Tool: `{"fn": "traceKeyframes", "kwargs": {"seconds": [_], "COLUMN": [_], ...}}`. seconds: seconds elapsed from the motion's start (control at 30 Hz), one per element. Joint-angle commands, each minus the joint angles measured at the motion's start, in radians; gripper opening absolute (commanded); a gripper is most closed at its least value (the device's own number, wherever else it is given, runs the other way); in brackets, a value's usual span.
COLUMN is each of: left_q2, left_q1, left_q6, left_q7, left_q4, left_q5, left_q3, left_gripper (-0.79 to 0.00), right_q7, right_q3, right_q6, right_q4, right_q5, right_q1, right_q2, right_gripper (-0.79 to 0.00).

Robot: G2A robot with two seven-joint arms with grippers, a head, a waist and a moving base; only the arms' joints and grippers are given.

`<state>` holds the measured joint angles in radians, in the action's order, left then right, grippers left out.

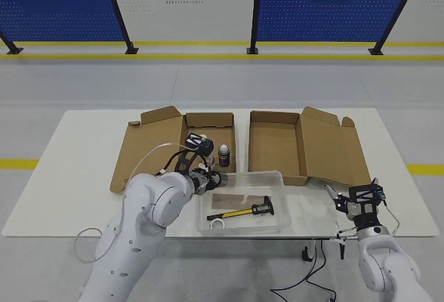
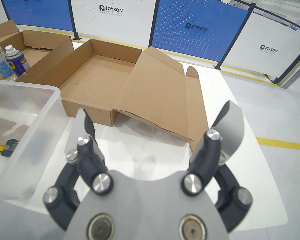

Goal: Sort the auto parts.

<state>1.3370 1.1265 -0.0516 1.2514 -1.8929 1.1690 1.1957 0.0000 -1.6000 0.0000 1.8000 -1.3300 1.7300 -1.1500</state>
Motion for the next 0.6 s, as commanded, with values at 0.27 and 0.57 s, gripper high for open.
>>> {"fn": "traceKeyframes", "kwargs": {"seconds": [0.27,0.57], "left_q2": [-0.011,0.002], "left_q1": [-0.006,-0.099], "left_q6": [-0.038,-0.075], "left_q7": [-0.038,-0.084], "left_q4": [0.072,0.222], "left_q5": [0.127,0.173], "left_q3": [0.052,-0.009], "left_gripper": [-0.785,-0.785], "right_q7": [0.000,0.000], "right_q3": [0.000,0.000], "right_q6": [0.000,0.000], "right_q4": [0.000,0.000], "right_q5": [0.000,0.000], "right_q1": [0.000,0.000], "right_q2": [0.000,0.000], "right_gripper": [0.000,0.000]}}
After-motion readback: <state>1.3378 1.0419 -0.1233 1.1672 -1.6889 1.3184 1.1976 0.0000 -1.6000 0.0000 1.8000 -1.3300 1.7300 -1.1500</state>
